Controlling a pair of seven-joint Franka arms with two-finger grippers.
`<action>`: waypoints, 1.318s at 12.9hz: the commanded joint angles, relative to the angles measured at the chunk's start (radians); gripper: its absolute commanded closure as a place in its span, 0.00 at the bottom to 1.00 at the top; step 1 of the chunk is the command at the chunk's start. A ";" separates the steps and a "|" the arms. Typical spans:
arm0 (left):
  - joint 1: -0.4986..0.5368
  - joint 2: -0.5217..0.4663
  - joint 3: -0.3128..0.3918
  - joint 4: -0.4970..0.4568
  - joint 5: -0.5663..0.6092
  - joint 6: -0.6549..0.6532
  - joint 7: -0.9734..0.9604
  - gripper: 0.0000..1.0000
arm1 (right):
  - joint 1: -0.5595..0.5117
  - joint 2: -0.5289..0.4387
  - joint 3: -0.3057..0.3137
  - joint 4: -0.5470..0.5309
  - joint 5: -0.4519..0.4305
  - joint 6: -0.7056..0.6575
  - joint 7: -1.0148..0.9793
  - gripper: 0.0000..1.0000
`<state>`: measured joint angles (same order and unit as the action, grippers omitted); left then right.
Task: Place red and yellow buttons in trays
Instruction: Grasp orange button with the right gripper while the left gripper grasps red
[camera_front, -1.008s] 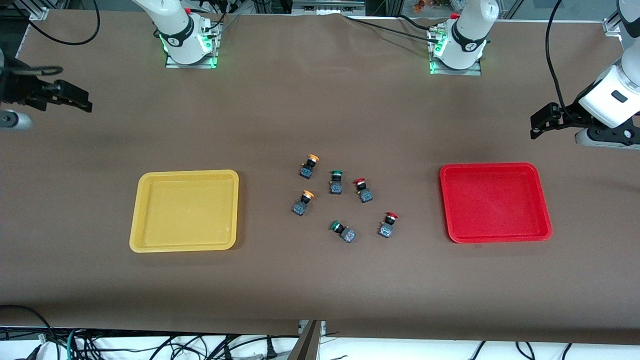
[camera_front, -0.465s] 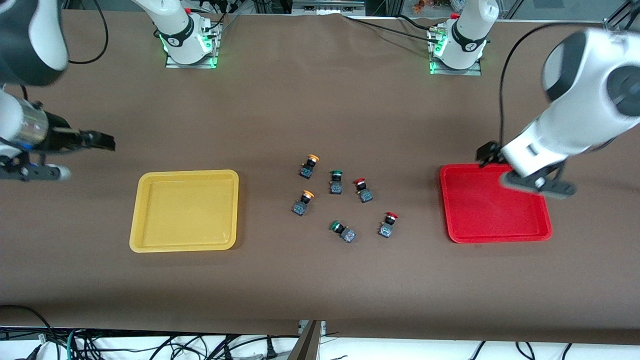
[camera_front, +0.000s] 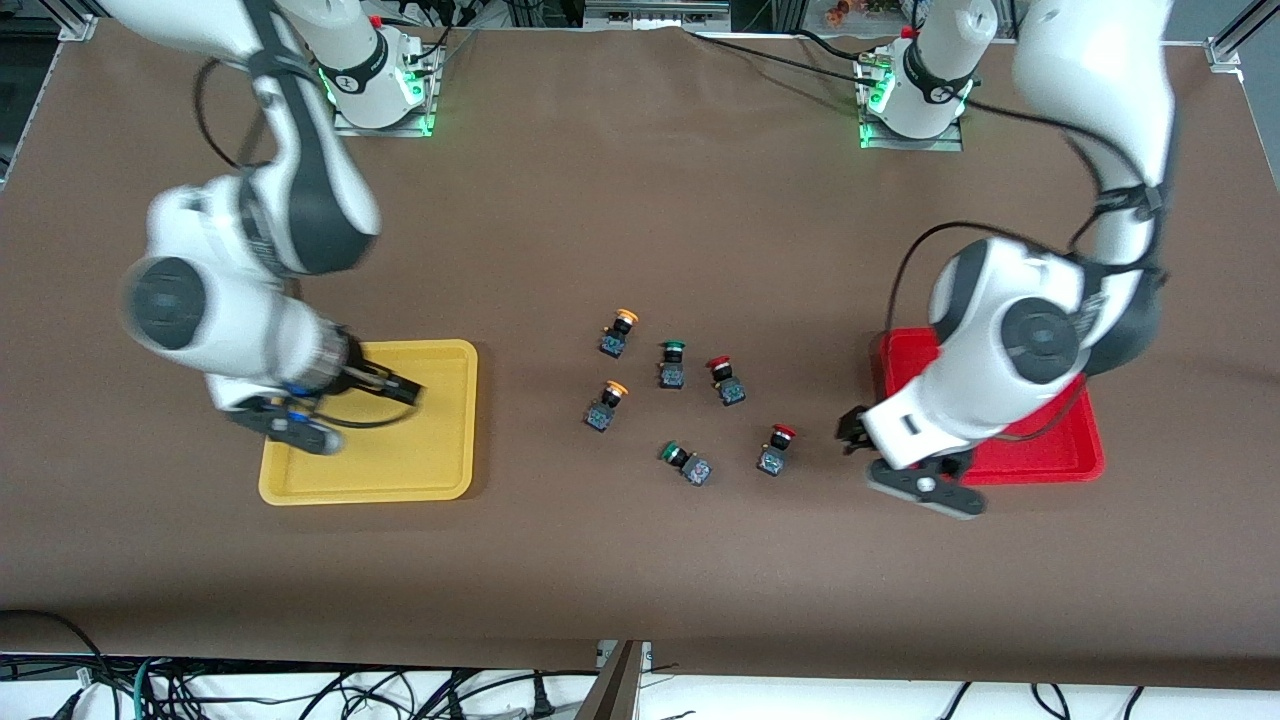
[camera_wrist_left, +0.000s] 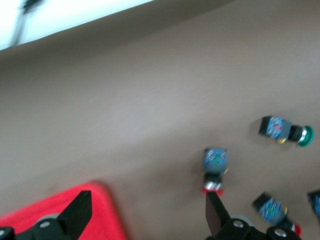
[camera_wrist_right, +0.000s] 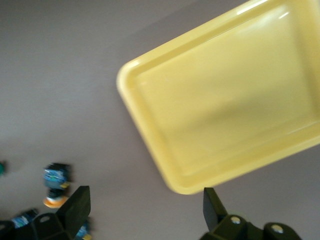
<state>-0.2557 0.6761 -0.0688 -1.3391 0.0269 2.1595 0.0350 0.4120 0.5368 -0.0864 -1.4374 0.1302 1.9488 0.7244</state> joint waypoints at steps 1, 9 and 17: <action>-0.023 0.120 0.001 0.041 0.004 0.125 0.009 0.00 | 0.103 0.098 -0.010 0.032 0.008 0.152 0.200 0.00; -0.100 0.232 -0.013 -0.029 0.010 0.226 -0.023 0.00 | 0.266 0.290 -0.010 0.035 0.006 0.455 0.371 0.00; -0.097 0.192 -0.008 -0.046 0.028 0.174 0.000 0.89 | 0.304 0.361 -0.009 0.035 -0.006 0.513 0.351 0.39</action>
<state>-0.3583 0.9190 -0.0824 -1.3613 0.0274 2.3782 0.0279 0.7070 0.8811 -0.0873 -1.4260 0.1295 2.4528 1.0810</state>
